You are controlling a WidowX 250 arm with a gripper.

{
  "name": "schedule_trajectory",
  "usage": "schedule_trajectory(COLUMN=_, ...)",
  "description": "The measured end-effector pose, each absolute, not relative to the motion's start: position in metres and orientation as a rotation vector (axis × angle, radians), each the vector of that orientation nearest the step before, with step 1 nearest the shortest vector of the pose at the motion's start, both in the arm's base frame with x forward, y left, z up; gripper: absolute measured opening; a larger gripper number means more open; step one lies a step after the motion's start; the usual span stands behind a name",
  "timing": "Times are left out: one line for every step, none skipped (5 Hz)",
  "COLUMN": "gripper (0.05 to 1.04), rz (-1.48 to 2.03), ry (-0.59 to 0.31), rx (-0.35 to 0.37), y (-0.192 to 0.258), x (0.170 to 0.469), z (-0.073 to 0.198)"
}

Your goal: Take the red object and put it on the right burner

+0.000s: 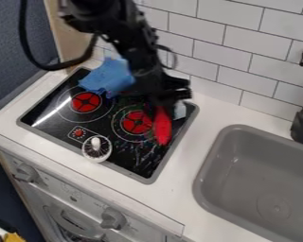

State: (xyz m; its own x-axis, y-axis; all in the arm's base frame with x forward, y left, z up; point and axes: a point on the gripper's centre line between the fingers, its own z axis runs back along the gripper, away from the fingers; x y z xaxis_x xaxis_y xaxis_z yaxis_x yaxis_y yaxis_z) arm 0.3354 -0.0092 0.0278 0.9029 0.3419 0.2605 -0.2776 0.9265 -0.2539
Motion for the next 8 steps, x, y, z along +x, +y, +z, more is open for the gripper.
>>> schedule_trajectory(gripper=0.375, rz=0.213, ry=-0.291, rx=-0.315, y=-0.035, x=0.337, z=0.034)
schedule_trajectory(gripper=0.375, rz=0.157, ry=-0.228, rx=-0.391, y=-0.054, x=0.341, z=0.022)
schedule_trajectory(gripper=0.375, rz=0.167, ry=-0.18, rx=-0.343, y=-0.057, x=0.347, z=0.004)
schedule_trajectory(gripper=0.375, rz=0.188, ry=-0.147, rx=-0.326, y=-0.056, x=0.355, z=-0.012)
schedule_trajectory(gripper=0.375, rz=0.2, ry=-0.131, rx=-0.329, y=-0.055, x=0.36, z=-0.018)
schedule_trajectory(gripper=0.375, rz=0.248, ry=-0.095, rx=-0.323, y=-0.042, x=0.361, z=-0.029)
schedule_trajectory(gripper=0.375, rz=0.274, ry=-0.093, rx=-0.323, y=-0.034, x=0.364, z=-0.033)
schedule_trajectory(gripper=0.375, rz=0.308, ry=-0.095, rx=-0.317, y=-0.022, x=0.365, z=-0.033)
